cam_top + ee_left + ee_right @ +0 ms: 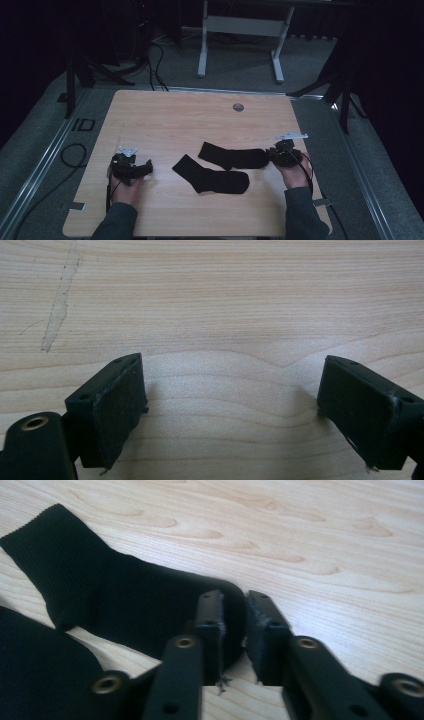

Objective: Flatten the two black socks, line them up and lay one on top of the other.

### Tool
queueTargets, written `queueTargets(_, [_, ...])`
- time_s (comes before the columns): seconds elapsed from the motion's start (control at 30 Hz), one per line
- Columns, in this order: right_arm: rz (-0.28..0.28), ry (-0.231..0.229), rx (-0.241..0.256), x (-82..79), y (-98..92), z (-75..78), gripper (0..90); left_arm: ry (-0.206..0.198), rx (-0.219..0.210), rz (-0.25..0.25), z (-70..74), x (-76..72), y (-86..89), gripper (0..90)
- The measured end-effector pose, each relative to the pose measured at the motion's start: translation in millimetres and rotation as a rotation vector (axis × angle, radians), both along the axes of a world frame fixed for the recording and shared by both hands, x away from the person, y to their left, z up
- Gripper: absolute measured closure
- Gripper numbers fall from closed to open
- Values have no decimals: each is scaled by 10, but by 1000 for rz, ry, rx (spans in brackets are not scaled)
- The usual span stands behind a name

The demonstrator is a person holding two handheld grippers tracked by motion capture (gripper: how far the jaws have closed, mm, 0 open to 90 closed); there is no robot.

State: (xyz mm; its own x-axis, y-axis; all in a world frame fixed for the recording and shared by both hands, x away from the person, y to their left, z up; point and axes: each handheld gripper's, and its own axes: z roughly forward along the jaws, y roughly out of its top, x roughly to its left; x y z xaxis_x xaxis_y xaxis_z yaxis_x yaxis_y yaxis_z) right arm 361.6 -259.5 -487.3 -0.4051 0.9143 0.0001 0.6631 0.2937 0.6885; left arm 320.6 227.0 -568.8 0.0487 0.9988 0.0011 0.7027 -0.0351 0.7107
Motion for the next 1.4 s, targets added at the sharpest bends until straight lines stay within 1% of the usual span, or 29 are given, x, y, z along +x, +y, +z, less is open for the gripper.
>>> queueTargets(0.03, [0,0,0,0,0,0,731,0,0,0,0,0,0,124])
queueTargets(0.07, [33,-10,-5,-4,23,19,702,0,0,0,0,0,0,123])
queueTargets(0.1, [33,-10,-5,-4,23,19,702,0,0,0,0,0,0,123])
queueTargets(0.17, [68,-18,-18,6,67,35,682,0,1,0,0,0,0,124])
queueTargets(0.2, [96,-20,-27,29,117,43,665,0,0,0,0,0,0,124])
queueTargets(0.27, [119,-13,-40,58,172,42,639,0,0,0,0,0,0,124])
queueTargets(0.3, [119,-13,-40,58,172,42,639,0,0,0,0,0,0,124])
queueTargets(0.33, [141,-12,-54,84,230,38,621,0,0,0,0,0,0,124])
queueTargets(0.37, [141,-12,-54,84,230,38,621,-1,0,0,0,0,0,124])
queueTargets(0.4, [159,-6,-61,104,282,34,607,0,0,0,0,0,0,124])
queueTargets(0.43, [159,-6,-61,104,282,34,607,0,0,0,0,0,0,124])
queueTargets(0.47, [176,1,-66,127,328,30,596,0,0,0,0,0,0,124])
queueTargets(0.53, [194,5,-72,150,373,26,585,-1,0,0,0,0,0,124])
queueTargets(0.57, [194,5,-72,150,373,26,585,-1,0,0,0,0,0,123])
queueTargets(0.67, [232,8,-83,180,451,22,577,0,0,0,0,0,0,124])
queueTargets(0.77, [281,2,-91,202,531,22,577,-1,-1,1,0,0,-1,124])
queueTargets(0.87, [327,-2,-85,216,611,16,577,-4,-3,3,-2,2,-3,124])
queueTargets(0.97, [355,-4,-96,233,690,9,573,-4,-3,3,-2,2,-3,124])
queueTargets(1.03, [364,-5,-97,237,711,8,572,-4,-3,3,-2,2,-3,124])
queueTargets(1.13, [400,-6,-88,244,788,7,570,-4,-3,3,-2,2,-3,124])
queueTargets(1.17, [411,-8,-91,248,807,6,571,-3,-2,2,-1,1,-2,123])
queueTargets(1.33, [449,-4,-94,278,937,7,595,-2,-1,1,-1,1,-1,123])
queueTargets(1.4, [469,-4,-103,298,999,-7,604,-2,-1,1,-1,1,-2,124])
